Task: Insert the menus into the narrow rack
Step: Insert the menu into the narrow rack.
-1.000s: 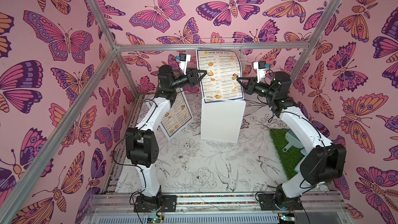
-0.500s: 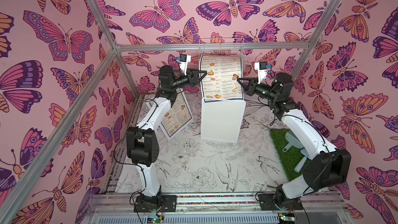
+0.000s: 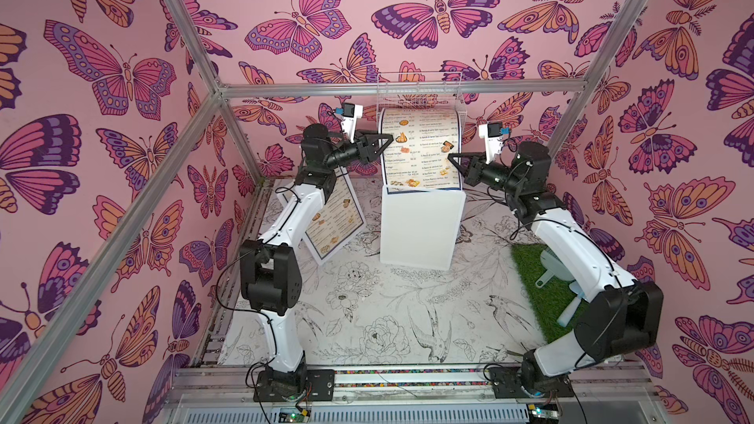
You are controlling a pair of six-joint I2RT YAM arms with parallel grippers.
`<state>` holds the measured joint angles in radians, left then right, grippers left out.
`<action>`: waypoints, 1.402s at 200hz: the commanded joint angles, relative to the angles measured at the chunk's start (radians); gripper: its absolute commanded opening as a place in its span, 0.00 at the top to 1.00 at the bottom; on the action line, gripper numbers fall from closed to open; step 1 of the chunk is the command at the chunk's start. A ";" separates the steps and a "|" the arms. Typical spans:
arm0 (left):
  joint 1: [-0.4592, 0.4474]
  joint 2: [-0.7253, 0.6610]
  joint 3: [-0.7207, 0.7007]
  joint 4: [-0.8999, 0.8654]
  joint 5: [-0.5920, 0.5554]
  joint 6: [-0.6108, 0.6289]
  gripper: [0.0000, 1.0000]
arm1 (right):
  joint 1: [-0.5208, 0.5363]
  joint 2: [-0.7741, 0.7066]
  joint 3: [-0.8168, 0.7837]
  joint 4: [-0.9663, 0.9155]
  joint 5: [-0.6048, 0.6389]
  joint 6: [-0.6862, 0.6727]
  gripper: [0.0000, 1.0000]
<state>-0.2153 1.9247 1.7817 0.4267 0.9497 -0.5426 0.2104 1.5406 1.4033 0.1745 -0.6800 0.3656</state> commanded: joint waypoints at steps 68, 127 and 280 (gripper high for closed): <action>-0.010 0.003 0.023 0.038 0.020 -0.015 0.50 | 0.008 -0.030 -0.042 0.074 0.008 0.020 0.96; -0.012 -0.006 0.008 0.051 0.009 -0.020 0.57 | 0.007 -0.043 -0.070 0.092 0.021 0.030 0.96; -0.016 0.012 0.025 0.068 0.025 -0.039 0.72 | 0.004 -0.074 -0.146 0.133 0.030 0.039 0.93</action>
<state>-0.2234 1.9251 1.7836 0.4706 0.9508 -0.5709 0.2104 1.4937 1.2793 0.2745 -0.6472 0.3931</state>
